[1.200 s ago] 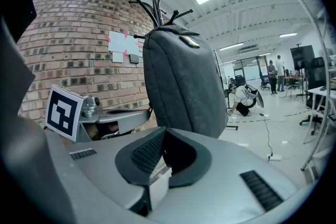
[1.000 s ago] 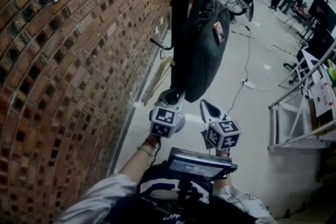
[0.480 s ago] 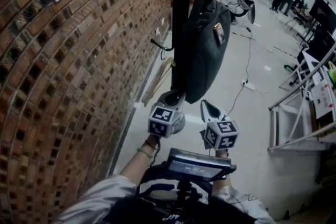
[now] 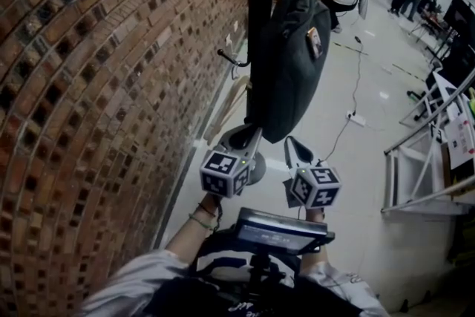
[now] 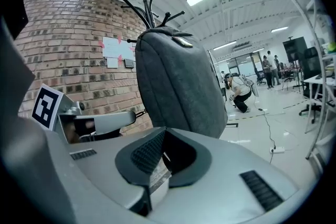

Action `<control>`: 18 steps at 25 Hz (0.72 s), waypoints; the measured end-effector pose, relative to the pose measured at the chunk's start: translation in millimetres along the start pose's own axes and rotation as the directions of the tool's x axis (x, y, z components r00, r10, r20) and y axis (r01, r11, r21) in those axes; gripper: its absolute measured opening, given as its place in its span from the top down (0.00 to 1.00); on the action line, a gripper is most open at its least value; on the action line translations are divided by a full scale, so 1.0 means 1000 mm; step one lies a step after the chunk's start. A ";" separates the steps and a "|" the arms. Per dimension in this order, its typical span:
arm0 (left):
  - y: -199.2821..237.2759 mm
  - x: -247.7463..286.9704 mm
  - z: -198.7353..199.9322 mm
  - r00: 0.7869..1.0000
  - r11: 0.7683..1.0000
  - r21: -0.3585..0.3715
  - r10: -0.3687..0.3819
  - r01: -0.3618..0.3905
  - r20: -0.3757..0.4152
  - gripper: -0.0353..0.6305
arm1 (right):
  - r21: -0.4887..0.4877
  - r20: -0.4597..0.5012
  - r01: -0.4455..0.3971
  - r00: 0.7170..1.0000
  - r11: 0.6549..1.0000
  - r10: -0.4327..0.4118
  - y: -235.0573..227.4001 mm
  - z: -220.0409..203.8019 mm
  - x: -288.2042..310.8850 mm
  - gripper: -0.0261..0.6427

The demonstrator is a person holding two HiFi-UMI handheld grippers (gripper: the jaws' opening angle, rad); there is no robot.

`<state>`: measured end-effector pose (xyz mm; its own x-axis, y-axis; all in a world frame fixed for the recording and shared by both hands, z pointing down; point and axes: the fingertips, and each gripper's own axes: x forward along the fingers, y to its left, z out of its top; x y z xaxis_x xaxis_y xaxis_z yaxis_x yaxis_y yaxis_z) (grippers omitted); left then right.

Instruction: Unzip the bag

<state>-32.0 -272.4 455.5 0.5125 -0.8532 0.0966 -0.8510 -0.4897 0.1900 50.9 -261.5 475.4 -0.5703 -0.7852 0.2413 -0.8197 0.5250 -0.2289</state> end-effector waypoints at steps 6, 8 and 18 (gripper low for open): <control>-0.006 -0.018 0.004 1.000 1.000 0.003 0.010 -0.010 0.014 0.91 | -0.010 -0.007 -0.024 1.000 1.000 0.024 0.006 -0.001 -0.002 0.98; -0.005 -0.024 0.003 1.000 1.000 -0.011 0.015 -0.015 0.020 0.91 | -0.025 -0.016 -0.033 0.999 0.999 0.033 0.008 -0.003 -0.003 0.98; 0.000 -0.034 -0.015 0.999 0.997 -0.049 0.051 -0.051 -0.010 0.91 | -0.072 -0.028 -0.070 0.997 0.995 0.068 0.026 -0.004 -0.009 0.98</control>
<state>-47.7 -240.4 466.5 0.4696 -0.8753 0.1154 -0.8694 -0.4358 0.2327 35.0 -239.3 470.9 -0.6259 -0.7383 0.2513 -0.7796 0.6007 -0.1771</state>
